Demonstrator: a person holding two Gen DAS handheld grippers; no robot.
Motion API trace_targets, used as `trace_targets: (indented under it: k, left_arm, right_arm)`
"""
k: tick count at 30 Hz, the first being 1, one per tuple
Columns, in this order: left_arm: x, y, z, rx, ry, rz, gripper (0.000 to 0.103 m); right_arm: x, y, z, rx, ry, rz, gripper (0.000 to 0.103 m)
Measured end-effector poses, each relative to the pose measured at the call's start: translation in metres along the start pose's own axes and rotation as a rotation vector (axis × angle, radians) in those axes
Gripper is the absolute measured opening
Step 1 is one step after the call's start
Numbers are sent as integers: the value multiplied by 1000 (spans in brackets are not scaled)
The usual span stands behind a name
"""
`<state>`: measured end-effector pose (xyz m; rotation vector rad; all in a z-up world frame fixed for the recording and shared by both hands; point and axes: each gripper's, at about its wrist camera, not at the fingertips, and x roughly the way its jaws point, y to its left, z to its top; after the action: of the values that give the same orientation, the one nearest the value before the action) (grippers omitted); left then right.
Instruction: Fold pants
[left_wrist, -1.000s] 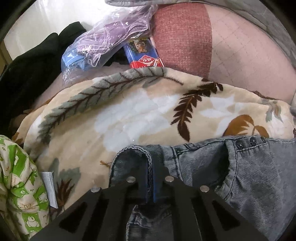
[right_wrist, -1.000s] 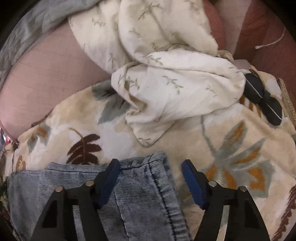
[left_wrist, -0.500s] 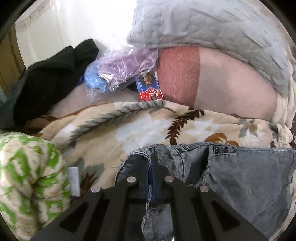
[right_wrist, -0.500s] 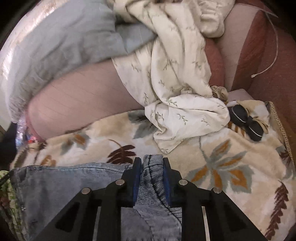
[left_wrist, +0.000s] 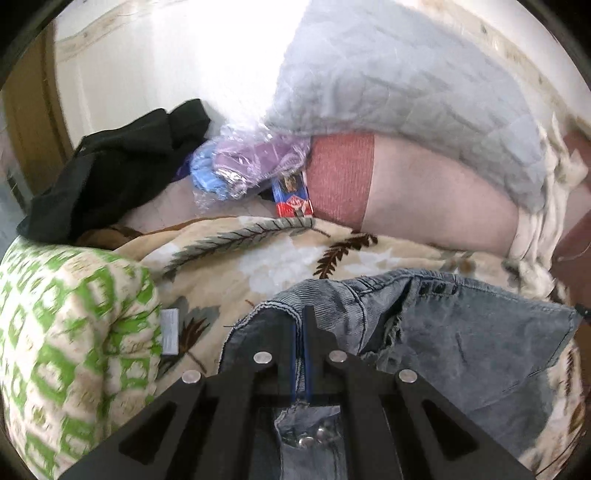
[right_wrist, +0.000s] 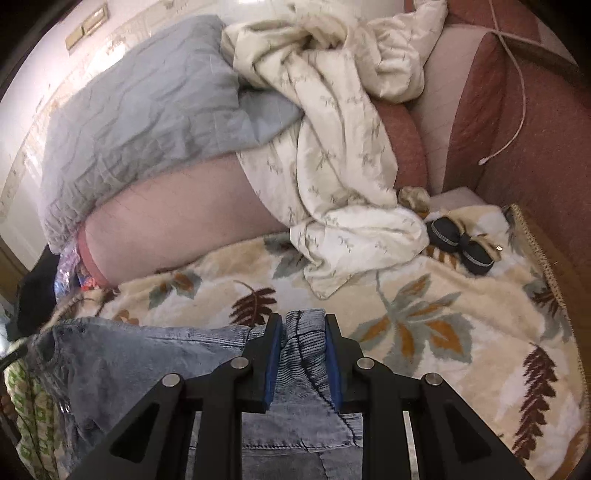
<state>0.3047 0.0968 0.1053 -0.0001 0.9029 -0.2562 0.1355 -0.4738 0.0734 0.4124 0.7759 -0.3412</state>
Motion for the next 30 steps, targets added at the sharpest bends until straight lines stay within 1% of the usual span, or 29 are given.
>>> trace_targets:
  k: [2, 4, 6, 8, 10, 13, 14, 16, 18, 20, 21, 23, 24, 25, 26, 27, 28, 29, 30]
  left_arm:
    - [-22, 10, -6, -29, -28, -7, 3]
    - [-43, 21, -16, -50, -67, -17, 3]
    - [-64, 33, -33, -50, -97, -5, 3]
    - [-85, 45, -55, -57, -117, -8, 3]
    - [-100, 54, -81, -49, -131, -19, 3]
    - [-119, 53, -133, -9, -137, -15, 3]
    - [-124, 51, -158, 12, -129, -5, 3]
    - [-123, 48, -192, 36, -103, -1, 3]
    - [-116, 47, -231, 64, -56, 20, 3]
    - [-108, 48, -256, 79, -20, 33, 4]
    - [-103, 50, -267, 83, 4, 41, 4]
    - [-100, 53, -280, 85, 33, 62, 6]
    - [-102, 56, -283, 79, 39, 67, 7]
    - [-107, 58, -284, 72, 35, 66, 8]
    - [-115, 60, -283, 72, 21, 72, 8]
    - [-121, 61, -281, 82, 7, 97, 8]
    - [-128, 60, -279, 103, -15, 141, 8]
    - [-138, 59, -277, 137, -53, 199, 8]
    - [-144, 59, -275, 149, -78, 219, 7]
  right_arm:
    - [-18, 6, 7, 5, -36, 3, 23]
    - [-45, 14, 11, 13, -104, 35, 23]
    - [-68, 22, 8, -7, -159, 50, 23]
    - [-77, 27, -2, -49, -161, 46, 23]
    - [-77, 23, -20, -61, -123, 50, 23]
    - [-75, -1, -67, -79, -65, 73, 23]
    - [-73, -13, -90, -85, -20, 84, 23]
    - [-72, -27, -123, -109, 34, 88, 23]
    - [-72, -42, -161, -139, 116, 105, 25]
    - [-70, -54, -189, -158, 198, 104, 27]
    - [-71, -57, -197, -164, 222, 103, 27]
    - [-75, -64, -207, -166, 258, 106, 33]
    - [-80, -67, -207, -164, 257, 115, 41]
    - [-89, -70, -202, -159, 234, 138, 45]
    - [-97, -71, -195, -150, 207, 159, 48]
    - [-103, -73, -187, -131, 180, 182, 55]
    - [-106, -73, -179, -113, 163, 197, 66]
    - [-110, -75, -166, -80, 127, 222, 69]
    - [-109, -74, -157, -66, 109, 229, 69]
